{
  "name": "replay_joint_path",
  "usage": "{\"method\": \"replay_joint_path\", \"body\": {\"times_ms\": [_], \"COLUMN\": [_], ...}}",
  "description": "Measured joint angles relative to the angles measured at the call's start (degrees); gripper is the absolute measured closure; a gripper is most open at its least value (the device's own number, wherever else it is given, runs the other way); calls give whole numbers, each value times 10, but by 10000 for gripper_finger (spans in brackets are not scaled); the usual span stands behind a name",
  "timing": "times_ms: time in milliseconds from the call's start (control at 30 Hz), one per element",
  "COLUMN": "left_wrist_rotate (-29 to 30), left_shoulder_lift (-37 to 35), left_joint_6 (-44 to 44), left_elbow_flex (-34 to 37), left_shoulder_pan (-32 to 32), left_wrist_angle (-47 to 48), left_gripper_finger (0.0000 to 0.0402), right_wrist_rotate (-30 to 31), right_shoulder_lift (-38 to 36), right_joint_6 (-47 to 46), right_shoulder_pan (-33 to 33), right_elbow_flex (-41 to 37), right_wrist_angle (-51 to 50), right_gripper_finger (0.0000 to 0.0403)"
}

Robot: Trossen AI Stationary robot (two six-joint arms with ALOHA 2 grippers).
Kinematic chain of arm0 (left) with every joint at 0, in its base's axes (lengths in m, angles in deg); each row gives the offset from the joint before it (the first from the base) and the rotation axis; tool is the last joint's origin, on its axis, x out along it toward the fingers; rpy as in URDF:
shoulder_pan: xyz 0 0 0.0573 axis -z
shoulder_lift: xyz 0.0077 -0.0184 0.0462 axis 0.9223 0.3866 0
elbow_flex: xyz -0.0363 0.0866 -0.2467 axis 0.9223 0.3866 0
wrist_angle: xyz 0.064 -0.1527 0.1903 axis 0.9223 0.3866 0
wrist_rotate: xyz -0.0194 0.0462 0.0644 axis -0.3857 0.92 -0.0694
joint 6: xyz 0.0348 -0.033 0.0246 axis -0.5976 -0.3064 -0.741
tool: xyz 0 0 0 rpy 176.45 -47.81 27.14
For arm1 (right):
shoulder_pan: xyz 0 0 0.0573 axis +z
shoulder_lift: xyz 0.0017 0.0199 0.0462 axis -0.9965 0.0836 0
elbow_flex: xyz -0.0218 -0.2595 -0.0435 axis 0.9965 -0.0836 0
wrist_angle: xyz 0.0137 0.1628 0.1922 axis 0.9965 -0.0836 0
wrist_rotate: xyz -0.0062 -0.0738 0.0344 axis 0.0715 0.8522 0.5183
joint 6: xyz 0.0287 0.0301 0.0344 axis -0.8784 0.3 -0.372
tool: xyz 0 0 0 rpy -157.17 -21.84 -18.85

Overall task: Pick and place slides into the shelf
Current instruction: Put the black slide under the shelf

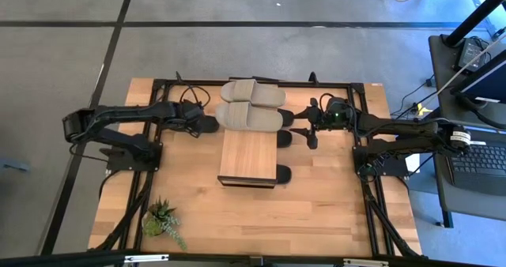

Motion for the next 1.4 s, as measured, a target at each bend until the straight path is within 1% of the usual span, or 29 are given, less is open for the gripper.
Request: {"method": "replay_joint_path", "body": {"times_ms": [567,667,833,1067,1200,1400], "left_wrist_rotate": [-3,-3,-3,-5,-11,-3], "left_shoulder_lift": [0,0,0,0,0,-6], "left_joint_6": [-3,-3,-3,-3,-29,-33], "left_elbow_flex": [0,0,0,0,0,0], "left_shoulder_pan": [0,0,0,0,0,0], "left_wrist_angle": [-2,-1,0,1,-1,1], "left_gripper_finger": [214,221,261,342,388,395], "right_wrist_rotate": [0,0,0,0,0,0], "right_shoulder_lift": [0,0,0,0,0,0], "right_joint_6": [4,5,24,26,25,25], "right_shoulder_pan": [0,0,0,0,0,0], "right_elbow_flex": [0,0,0,0,0,0], "right_wrist_angle": [-1,-1,-1,-1,-1,-1], "right_gripper_finger": [166,166,166,166,166,166]}}
